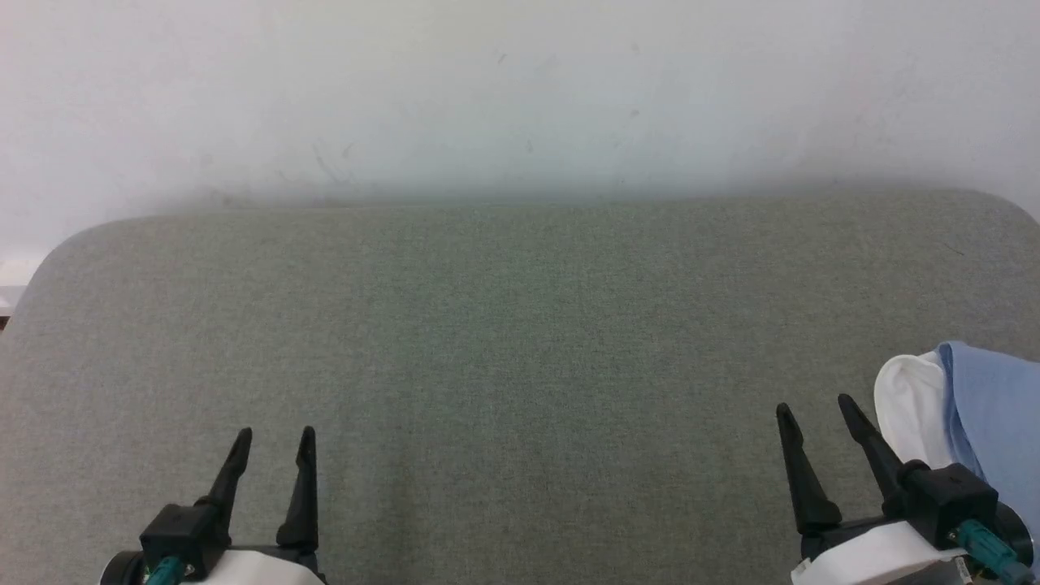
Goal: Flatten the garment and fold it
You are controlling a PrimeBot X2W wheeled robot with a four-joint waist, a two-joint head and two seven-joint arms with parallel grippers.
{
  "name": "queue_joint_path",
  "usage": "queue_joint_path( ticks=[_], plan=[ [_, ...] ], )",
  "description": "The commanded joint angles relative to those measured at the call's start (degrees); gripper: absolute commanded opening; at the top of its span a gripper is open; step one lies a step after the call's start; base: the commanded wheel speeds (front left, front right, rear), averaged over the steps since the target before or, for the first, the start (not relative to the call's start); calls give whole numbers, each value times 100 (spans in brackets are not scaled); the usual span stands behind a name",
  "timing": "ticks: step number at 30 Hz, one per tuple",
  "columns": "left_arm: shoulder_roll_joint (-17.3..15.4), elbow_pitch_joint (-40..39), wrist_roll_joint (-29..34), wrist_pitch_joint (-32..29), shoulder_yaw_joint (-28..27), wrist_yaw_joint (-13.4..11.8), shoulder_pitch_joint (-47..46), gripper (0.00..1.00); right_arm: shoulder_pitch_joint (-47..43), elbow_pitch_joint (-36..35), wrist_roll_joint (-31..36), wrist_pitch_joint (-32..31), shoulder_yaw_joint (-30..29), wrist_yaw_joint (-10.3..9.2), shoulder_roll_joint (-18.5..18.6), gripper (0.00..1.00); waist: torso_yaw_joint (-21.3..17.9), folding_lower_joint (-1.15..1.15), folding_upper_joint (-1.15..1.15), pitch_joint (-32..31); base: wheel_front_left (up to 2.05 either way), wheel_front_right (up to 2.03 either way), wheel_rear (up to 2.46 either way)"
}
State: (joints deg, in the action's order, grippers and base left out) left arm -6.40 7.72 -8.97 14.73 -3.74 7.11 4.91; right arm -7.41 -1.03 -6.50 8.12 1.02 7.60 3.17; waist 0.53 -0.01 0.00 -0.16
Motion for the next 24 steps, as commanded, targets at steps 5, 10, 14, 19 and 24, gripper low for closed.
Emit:
queue_joint_path(
  ticks=[5, 10, 14, 19, 24],
  plan=[
    [28, 32, 60, 27, 70, 37, 44, 100, -65, -27, -147, 21, 13, -11, -27, 100, -1, 1, 0, -7, 0, 0, 0],
    [27, 17, -8, -11, 146, -4, -3, 0, -11, 1, -118, 2, 12, 1, 0, 0, -4, 1, 0, 0, 0, 0, 0],
    [36, -5, 17, -52, 152, -23, -16, 0, 10, 4, -97, -21, 8, 1, 0, 0, -5, 1, 0, 1, 0, 0, 0],
    [49, -36, 53, -110, 161, -52, -36, 0, 40, 8, -66, -54, 3, 0, -1, 0, -7, 1, 0, 1, 0, 0, 0],
    [62, -68, 89, -169, 170, -80, -55, 0, 70, 12, -35, -86, -1, 0, -2, 0, -9, 1, 0, 2, 0, 0, 0]
  ],
)
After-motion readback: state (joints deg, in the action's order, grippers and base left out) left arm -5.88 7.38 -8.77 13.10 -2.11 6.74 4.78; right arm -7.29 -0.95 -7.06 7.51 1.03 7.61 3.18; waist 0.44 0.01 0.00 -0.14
